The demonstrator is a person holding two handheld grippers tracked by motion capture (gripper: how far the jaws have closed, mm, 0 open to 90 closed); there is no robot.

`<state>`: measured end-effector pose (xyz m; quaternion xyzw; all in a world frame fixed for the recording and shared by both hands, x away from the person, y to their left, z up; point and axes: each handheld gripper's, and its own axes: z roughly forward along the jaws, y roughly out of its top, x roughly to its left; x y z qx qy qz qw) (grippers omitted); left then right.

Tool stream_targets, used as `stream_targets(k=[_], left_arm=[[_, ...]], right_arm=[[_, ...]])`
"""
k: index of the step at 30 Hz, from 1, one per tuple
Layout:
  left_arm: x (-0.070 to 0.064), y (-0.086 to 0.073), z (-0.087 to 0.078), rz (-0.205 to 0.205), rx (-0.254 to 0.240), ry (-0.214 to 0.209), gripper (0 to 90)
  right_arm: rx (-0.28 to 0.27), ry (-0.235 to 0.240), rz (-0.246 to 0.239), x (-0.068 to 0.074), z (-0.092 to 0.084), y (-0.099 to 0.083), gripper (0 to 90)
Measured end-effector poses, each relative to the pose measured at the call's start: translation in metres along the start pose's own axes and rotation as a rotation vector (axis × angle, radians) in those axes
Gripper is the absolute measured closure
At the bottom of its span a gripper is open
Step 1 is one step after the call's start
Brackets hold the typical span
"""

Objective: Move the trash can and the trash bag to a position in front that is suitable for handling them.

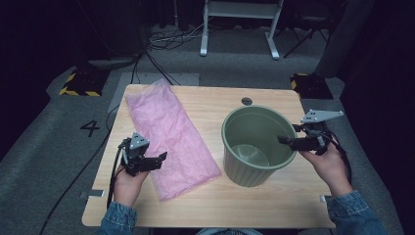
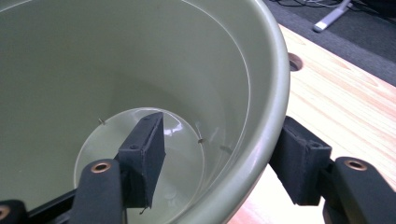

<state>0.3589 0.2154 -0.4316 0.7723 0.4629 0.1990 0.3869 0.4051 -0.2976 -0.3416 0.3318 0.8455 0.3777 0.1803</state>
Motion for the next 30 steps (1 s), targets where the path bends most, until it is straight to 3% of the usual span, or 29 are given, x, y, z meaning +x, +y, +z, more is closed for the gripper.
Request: stream_targets(k=[14,19,24,30], left_arm=[[0.034,-0.009,0.007,-0.038,0.036,0.086,22.7],[0.051,-0.004,0.024,-0.042,0.069,0.108,22.9],[0.065,-0.002,0.043,-0.057,0.138,0.117,23.1],[0.074,-0.006,0.063,-0.071,0.172,0.091,21.1]], right_arm=[[-0.004,0.066,-0.054,0.032,-0.009,-0.006,36.3],[-0.006,0.086,-0.061,0.040,-0.012,-0.009,35.1],[-0.006,0.108,-0.071,0.048,-0.015,-0.011,34.3],[-0.002,0.120,-0.077,0.053,-0.017,-0.012,34.2]])
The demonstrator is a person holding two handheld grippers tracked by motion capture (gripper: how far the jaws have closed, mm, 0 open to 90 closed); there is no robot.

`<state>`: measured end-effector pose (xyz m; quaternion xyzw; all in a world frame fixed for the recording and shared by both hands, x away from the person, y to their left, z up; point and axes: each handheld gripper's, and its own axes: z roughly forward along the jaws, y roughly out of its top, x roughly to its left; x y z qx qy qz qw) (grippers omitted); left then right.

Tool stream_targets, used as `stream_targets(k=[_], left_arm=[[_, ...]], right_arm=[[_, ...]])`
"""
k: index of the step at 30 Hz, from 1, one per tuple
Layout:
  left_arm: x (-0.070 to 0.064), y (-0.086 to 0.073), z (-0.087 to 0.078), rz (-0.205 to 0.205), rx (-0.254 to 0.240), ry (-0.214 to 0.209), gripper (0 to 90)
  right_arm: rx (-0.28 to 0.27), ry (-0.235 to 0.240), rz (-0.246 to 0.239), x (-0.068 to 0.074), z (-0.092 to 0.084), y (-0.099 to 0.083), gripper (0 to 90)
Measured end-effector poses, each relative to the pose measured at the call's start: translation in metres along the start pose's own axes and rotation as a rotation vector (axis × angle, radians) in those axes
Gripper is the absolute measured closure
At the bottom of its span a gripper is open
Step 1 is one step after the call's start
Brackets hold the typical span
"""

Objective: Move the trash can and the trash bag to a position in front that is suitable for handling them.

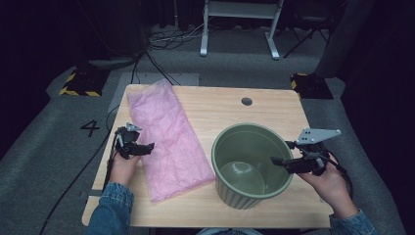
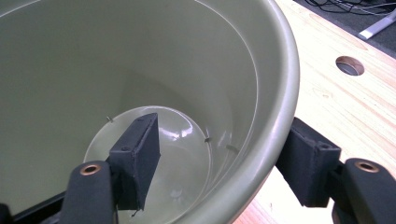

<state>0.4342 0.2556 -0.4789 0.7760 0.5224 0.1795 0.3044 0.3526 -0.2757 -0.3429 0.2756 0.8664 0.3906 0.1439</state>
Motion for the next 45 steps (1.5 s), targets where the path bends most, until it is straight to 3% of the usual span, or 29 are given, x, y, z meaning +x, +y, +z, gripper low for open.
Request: stream_targets(k=[6,13,16,19,23,25,28,36,38,41,45], left_arm=[[0.001,0.007,0.022,-0.001,0.058,0.044,21.0],[0.003,0.012,0.029,-0.012,0.056,0.047,17.6],[0.005,0.018,0.029,0.012,0.062,0.093,18.5],[0.011,0.024,0.034,0.010,0.064,0.075,19.5],[0.017,0.028,0.041,-0.027,0.060,0.055,18.1],[0.014,0.027,0.040,-0.012,0.056,0.049,17.8],[0.007,0.024,0.035,0.019,0.045,0.025,29.1],[-0.010,0.010,0.022,0.068,0.020,-0.017,75.6],[-0.010,0.005,0.020,0.044,0.004,-0.067,84.2],[-0.009,-0.003,0.015,0.019,-0.027,-0.111,87.8],[-0.006,-0.013,-0.005,-0.038,-0.145,-0.193,88.7]], right_arm=[[-0.001,0.004,0.007,0.001,0.000,0.000,34.2],[0.000,0.012,0.010,0.001,0.000,-0.001,34.2],[-0.001,0.015,0.013,0.000,0.000,-0.001,34.2],[0.000,0.018,0.014,0.000,0.000,-0.001,34.2],[-0.003,0.022,0.018,0.000,0.000,-0.001,34.2],[-0.003,0.027,0.022,0.000,0.000,-0.001,34.3],[-0.002,0.028,0.023,0.000,0.000,-0.001,34.4],[-0.007,0.031,0.041,0.000,0.000,-0.002,34.8],[-0.009,0.038,0.046,-0.001,0.001,-0.002,34.7],[-0.010,0.048,0.053,-0.002,0.001,-0.003,34.9],[-0.016,0.056,0.060,-0.003,0.002,-0.003,35.5]])
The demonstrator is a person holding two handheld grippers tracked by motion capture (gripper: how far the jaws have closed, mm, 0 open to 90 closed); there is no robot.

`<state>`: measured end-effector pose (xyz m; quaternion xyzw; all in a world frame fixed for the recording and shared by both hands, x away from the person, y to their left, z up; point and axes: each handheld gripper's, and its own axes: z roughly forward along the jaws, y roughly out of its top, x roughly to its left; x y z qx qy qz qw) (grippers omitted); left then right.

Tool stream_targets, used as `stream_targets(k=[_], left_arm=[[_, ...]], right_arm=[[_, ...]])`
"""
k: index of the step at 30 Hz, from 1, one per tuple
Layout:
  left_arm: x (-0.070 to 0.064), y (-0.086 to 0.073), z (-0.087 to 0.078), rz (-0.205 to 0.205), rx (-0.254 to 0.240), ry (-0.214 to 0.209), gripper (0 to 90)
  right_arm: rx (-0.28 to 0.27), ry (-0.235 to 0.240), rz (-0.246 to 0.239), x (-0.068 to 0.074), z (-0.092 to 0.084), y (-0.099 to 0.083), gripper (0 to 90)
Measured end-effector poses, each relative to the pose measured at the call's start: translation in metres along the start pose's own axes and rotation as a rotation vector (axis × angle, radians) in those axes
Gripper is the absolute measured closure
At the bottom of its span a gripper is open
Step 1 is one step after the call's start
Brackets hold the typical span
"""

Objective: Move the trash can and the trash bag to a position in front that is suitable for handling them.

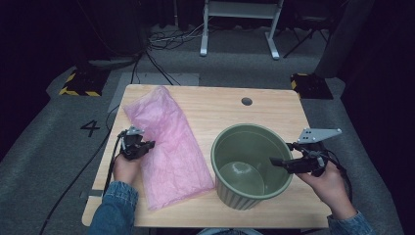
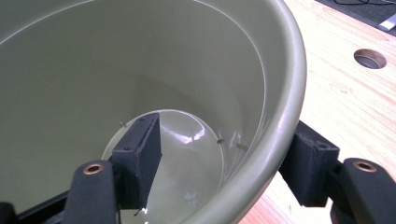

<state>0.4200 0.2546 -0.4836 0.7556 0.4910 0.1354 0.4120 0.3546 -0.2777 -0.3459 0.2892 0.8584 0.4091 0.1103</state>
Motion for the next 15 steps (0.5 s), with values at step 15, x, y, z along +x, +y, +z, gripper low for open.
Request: stream_targets(k=[15], left_arm=[[-0.028,0.014,-0.090,0.006,-0.387,-0.054,88.9]], right_arm=[[-0.015,0.030,0.009,-0.004,0.009,0.006,37.5]])
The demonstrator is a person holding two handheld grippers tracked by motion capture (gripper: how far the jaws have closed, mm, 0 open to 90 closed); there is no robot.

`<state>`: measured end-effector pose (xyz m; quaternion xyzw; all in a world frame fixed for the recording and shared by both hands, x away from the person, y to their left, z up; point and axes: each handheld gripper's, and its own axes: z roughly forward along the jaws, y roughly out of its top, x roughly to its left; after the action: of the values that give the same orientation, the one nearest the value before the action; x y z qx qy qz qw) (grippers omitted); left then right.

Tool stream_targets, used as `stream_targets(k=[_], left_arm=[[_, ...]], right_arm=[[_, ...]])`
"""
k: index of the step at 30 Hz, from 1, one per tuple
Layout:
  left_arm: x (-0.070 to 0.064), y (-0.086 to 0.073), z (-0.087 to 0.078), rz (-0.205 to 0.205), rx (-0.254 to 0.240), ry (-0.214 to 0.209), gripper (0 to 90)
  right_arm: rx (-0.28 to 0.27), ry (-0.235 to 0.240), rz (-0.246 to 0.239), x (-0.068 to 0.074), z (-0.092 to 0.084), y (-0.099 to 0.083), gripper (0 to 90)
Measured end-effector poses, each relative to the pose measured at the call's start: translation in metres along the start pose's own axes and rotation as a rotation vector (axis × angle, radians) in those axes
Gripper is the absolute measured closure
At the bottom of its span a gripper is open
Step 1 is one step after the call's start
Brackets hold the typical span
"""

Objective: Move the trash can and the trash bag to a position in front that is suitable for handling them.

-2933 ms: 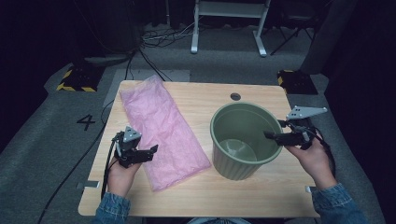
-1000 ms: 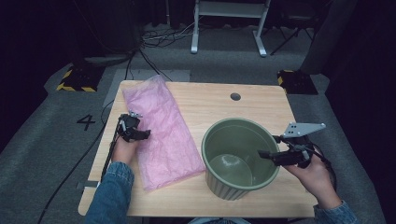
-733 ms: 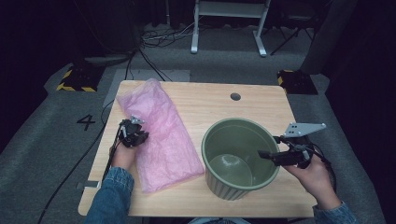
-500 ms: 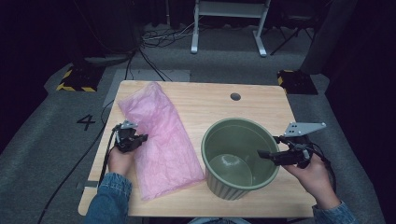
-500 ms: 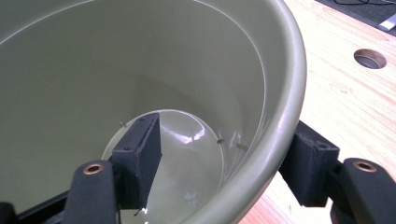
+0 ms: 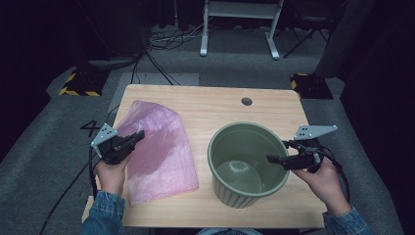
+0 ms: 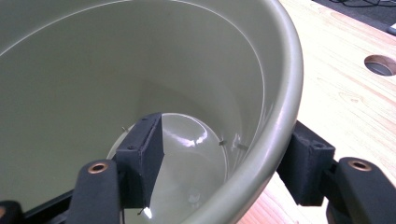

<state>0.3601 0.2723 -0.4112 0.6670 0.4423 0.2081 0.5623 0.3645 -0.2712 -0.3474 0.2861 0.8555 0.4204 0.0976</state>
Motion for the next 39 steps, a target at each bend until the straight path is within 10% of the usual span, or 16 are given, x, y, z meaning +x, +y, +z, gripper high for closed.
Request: stream_targets(k=[8,24,33,39], left_arm=[[-0.019,0.018,-0.018,0.028,-0.115,-0.005,88.9],[-0.042,0.047,-0.033,0.105,-0.177,-0.055,88.8],[-0.056,0.070,-0.043,0.166,-0.199,-0.078,88.7],[-0.068,0.091,-0.049,0.189,-0.208,-0.086,88.7]], right_arm=[[-0.016,0.015,0.016,-0.002,0.005,0.002,38.7],[-0.041,0.058,-0.016,0.017,0.027,0.016,37.9],[-0.173,-0.035,-0.052,0.016,-0.016,0.020,42.1],[-0.147,-0.119,-0.049,0.007,-0.032,0.002,38.3]])
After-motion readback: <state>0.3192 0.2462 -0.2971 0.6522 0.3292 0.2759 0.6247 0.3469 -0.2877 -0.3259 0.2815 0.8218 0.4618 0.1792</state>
